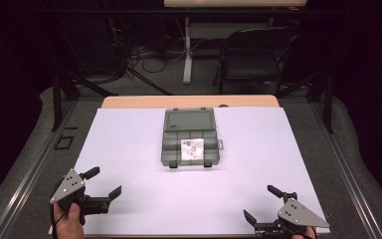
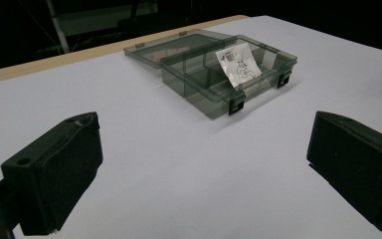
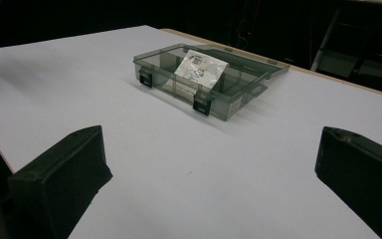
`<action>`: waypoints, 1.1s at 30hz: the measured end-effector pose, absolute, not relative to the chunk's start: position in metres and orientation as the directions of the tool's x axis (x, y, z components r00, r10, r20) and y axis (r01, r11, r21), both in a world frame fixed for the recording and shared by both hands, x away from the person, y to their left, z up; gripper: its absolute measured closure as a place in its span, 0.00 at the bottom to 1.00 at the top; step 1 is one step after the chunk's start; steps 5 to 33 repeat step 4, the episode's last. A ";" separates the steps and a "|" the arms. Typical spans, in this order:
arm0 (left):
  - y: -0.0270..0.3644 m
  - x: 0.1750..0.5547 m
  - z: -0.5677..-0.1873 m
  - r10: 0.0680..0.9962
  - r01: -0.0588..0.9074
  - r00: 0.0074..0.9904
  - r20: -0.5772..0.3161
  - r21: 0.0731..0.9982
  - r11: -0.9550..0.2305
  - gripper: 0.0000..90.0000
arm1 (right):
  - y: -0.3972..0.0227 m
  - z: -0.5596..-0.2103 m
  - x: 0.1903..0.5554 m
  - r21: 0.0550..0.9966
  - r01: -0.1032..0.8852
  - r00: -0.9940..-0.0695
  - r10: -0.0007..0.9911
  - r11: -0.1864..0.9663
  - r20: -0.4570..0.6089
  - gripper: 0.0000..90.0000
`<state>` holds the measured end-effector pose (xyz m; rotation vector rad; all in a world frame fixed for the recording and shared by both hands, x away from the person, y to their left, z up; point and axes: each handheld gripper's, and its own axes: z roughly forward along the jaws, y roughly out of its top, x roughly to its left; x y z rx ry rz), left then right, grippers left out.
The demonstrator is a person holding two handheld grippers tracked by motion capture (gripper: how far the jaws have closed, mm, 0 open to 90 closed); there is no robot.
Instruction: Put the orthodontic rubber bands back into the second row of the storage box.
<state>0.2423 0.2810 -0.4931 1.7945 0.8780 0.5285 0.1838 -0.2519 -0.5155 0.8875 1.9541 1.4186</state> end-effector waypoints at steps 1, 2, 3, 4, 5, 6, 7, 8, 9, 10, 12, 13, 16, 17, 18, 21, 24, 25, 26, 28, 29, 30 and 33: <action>0.281 0.243 -0.493 0.767 0.318 0.640 -0.046 0.925 -0.210 0.01 | -0.252 -0.516 0.184 0.957 0.186 -0.623 0.780 0.221 -0.059 0.00; 0.281 0.243 -0.494 0.768 0.318 0.639 -0.045 0.925 -0.210 0.01 | -0.252 -0.516 0.184 0.959 0.183 -0.623 0.780 0.217 -0.058 0.00; 0.281 0.243 -0.494 0.769 0.317 0.638 -0.046 0.925 -0.209 0.01 | -0.252 -0.516 0.184 0.958 0.186 -0.623 0.780 0.218 -0.056 0.00; 0.281 0.243 -0.494 0.768 0.318 0.639 -0.045 0.924 -0.210 0.01 | -0.252 -0.516 0.184 0.956 0.191 -0.625 0.779 0.222 -0.056 0.00; 0.281 0.243 -0.494 0.768 0.318 0.639 -0.045 0.924 -0.210 0.01 | -0.252 -0.516 0.184 0.956 0.191 -0.625 0.779 0.222 -0.056 0.00; 0.281 0.243 -0.494 0.768 0.318 0.639 -0.045 0.924 -0.210 0.01 | -0.252 -0.516 0.184 0.956 0.191 -0.625 0.779 0.222 -0.056 0.00; 0.281 0.243 -0.494 0.768 0.318 0.639 -0.045 0.924 -0.210 0.01 | -0.252 -0.516 0.184 0.956 0.191 -0.625 0.779 0.222 -0.056 0.00; 0.281 0.243 -0.494 0.768 0.318 0.639 -0.045 0.924 -0.210 0.01 | -0.252 -0.516 0.184 0.956 0.191 -0.625 0.779 0.222 -0.056 0.00; 0.281 0.243 -0.494 0.768 0.318 0.639 -0.045 0.924 -0.210 0.01 | -0.252 -0.516 0.184 0.956 0.191 -0.625 0.779 0.222 -0.056 0.00; 0.281 0.243 -0.494 0.768 0.318 0.639 -0.045 0.924 -0.210 0.01 | -0.252 -0.516 0.184 0.956 0.191 -0.625 0.779 0.222 -0.056 0.00; 0.281 0.243 -0.494 0.768 0.318 0.639 -0.045 0.924 -0.210 0.01 | -0.252 -0.516 0.184 0.956 0.191 -0.625 0.779 0.222 -0.056 0.00; 0.281 0.243 -0.494 0.768 0.318 0.639 -0.045 0.924 -0.210 0.01 | -0.252 -0.516 0.184 0.956 0.191 -0.625 0.779 0.222 -0.056 0.00; 0.281 0.243 -0.494 0.768 0.318 0.639 -0.045 0.924 -0.210 0.01 | -0.252 -0.516 0.184 0.956 0.191 -0.625 0.779 0.222 -0.056 0.00; 0.281 0.243 -0.494 0.768 0.318 0.639 -0.045 0.924 -0.210 0.01 | -0.252 -0.516 0.184 0.956 0.191 -0.625 0.779 0.222 -0.056 0.00; 0.281 0.243 -0.494 0.768 0.318 0.639 -0.045 0.924 -0.210 0.01 | -0.252 -0.516 0.184 0.956 0.191 -0.625 0.779 0.222 -0.056 0.00; 0.281 0.243 -0.494 0.768 0.318 0.639 -0.045 0.924 -0.210 0.01 | -0.252 -0.516 0.184 0.956 0.191 -0.625 0.779 0.222 -0.056 0.00; 0.281 0.243 -0.494 0.768 0.318 0.639 -0.045 0.924 -0.210 0.01 | -0.252 -0.516 0.184 0.956 0.191 -0.625 0.779 0.222 -0.056 0.00; 0.281 0.243 -0.494 0.768 0.318 0.639 -0.045 0.924 -0.210 0.01 | -0.252 -0.516 0.184 0.956 0.191 -0.625 0.779 0.222 -0.056 0.00; 0.281 0.243 -0.494 0.768 0.318 0.639 -0.045 0.924 -0.210 0.01 | -0.252 -0.516 0.184 0.956 0.191 -0.625 0.779 0.222 -0.056 0.00; 0.281 0.243 -0.494 0.768 0.318 0.639 -0.045 0.924 -0.210 0.01 | -0.252 -0.516 0.184 0.956 0.191 -0.625 0.779 0.222 -0.056 0.00; 0.281 0.243 -0.494 0.768 0.318 0.639 -0.045 0.924 -0.210 0.01 | -0.252 -0.516 0.184 0.956 0.191 -0.625 0.779 0.222 -0.056 0.00; 0.281 0.243 -0.494 0.768 0.318 0.639 -0.045 0.924 -0.210 0.01 | -0.252 -0.516 0.184 0.956 0.191 -0.625 0.779 0.222 -0.056 0.00; 0.281 0.243 -0.494 0.768 0.318 0.639 -0.045 0.924 -0.210 0.01 | -0.252 -0.516 0.184 0.956 0.191 -0.625 0.779 0.222 -0.056 0.00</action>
